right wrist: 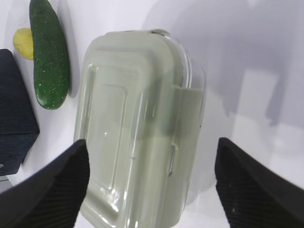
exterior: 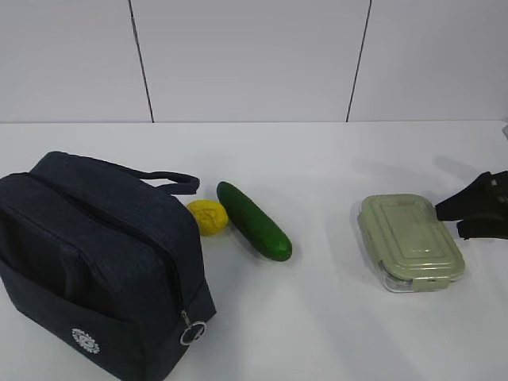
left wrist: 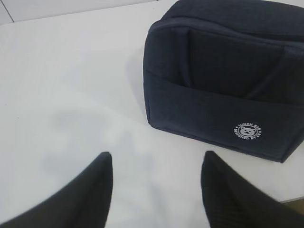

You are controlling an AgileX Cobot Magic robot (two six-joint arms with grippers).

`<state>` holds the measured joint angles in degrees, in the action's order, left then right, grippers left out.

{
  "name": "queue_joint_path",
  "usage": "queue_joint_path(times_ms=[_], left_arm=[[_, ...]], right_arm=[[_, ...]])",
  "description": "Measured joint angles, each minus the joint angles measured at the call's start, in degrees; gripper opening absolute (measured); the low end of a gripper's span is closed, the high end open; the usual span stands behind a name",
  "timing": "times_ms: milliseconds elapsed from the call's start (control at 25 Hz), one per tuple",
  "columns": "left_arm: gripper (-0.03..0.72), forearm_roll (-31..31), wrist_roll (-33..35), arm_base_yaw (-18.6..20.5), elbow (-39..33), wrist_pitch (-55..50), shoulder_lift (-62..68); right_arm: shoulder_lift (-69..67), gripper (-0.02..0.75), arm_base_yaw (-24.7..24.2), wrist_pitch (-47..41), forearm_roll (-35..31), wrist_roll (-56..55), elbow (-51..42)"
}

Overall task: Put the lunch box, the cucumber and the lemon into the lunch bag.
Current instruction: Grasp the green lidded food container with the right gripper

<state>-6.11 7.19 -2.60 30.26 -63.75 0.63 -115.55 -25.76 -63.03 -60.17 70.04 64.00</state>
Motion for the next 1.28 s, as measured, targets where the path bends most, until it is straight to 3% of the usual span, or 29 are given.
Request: queue_joint_path(times_ms=[1280], left_arm=[[0.432,0.0,0.0,0.0,0.0,0.0,0.0]], right_arm=[[-11.5,0.591,0.0,-4.2,-6.8,5.4,4.5]])
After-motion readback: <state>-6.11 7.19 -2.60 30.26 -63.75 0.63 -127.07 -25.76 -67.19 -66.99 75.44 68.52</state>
